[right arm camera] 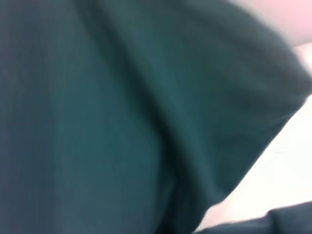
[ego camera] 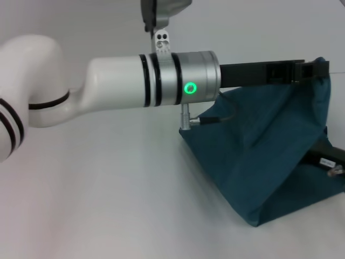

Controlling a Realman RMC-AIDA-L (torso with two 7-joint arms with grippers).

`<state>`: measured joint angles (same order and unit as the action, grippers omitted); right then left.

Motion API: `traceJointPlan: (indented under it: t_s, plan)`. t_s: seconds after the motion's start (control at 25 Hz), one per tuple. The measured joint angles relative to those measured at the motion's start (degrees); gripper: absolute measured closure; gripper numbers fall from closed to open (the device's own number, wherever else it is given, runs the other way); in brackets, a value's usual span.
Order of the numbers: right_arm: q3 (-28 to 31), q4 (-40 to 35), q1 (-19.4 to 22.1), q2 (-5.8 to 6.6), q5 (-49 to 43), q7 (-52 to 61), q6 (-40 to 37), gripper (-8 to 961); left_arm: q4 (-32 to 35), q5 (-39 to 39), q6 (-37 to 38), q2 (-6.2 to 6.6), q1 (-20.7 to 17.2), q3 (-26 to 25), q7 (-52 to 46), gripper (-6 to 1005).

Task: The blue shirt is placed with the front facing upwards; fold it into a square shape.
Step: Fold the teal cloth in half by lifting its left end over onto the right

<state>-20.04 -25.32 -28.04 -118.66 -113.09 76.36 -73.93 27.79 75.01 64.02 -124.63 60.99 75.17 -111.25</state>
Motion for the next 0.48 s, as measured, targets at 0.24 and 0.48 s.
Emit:
traceJointPlan:
  t_s: [0.24,0.48]
  plan:
    - [0.0,-2.3,2.2,0.22,2.4,0.6,-1.1,534,-0.4,-9.8,-5.6,0.0,-0.8,9.1,1.3,955]
    - [0.9,-5.6,5.4,0.63,6.2,3.3,-2.0,532,-1.2,-12.7,-6.9,0.0,-1.7,10.9,1.8,953]
